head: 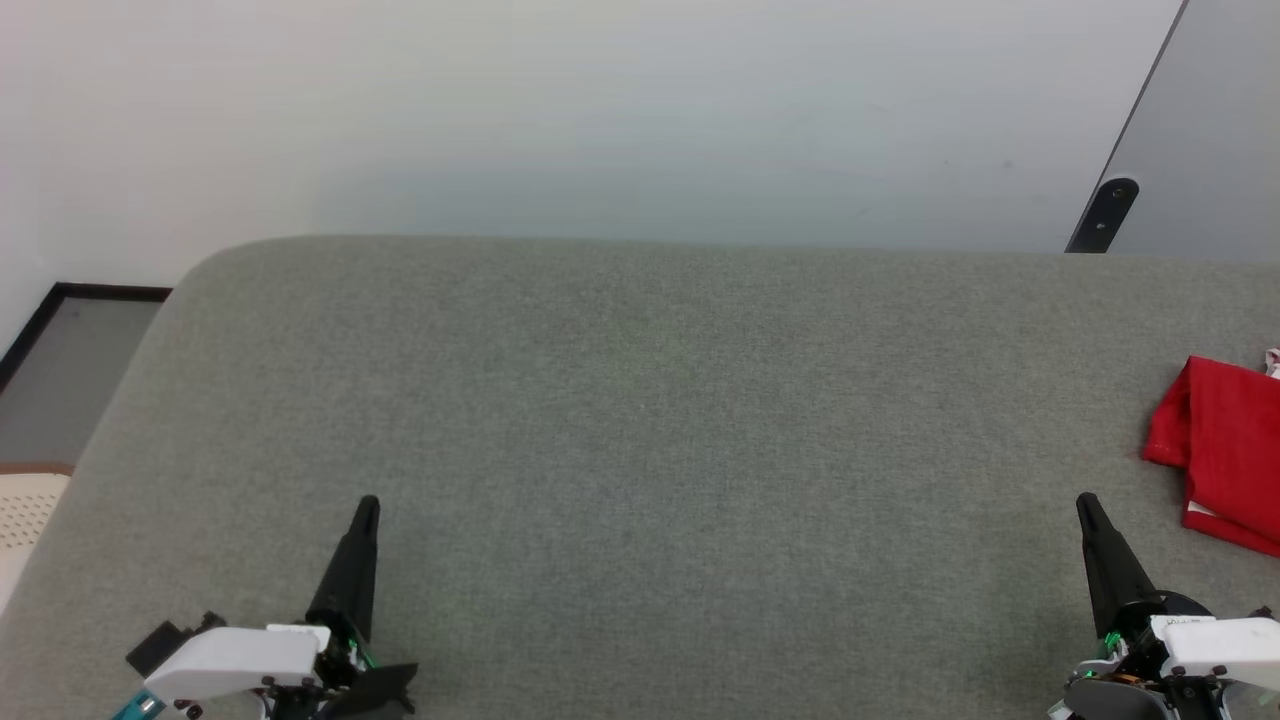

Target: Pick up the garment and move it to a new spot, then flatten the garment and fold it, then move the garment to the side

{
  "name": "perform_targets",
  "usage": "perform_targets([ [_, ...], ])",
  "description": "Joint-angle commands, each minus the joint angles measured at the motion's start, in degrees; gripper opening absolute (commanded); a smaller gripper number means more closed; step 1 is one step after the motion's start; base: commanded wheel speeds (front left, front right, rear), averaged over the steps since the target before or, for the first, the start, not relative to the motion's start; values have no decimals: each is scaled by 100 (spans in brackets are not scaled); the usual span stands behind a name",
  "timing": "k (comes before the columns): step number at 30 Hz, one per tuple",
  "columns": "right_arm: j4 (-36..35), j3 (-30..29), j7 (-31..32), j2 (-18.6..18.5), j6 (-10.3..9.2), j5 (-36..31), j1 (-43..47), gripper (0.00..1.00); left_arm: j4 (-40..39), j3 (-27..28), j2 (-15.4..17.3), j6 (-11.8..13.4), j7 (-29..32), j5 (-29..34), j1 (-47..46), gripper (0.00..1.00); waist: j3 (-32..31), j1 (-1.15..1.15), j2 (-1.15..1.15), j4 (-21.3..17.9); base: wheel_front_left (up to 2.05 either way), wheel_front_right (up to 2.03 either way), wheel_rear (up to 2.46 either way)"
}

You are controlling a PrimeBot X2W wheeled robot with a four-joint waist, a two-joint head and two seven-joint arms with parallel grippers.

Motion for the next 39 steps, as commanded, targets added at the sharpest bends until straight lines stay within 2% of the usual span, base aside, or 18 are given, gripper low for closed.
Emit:
perform_targets([
  [1,2,-3,18,13,-6,27,-75,0,0,17,-6,-16,6,46,-56,0,0,0,0,0,0,0,0],
  [39,2,-2,17,13,-6,27,-75,0,2,22,-10,-16,14,50,-56,0,0,0,0,0,0,0,0],
])
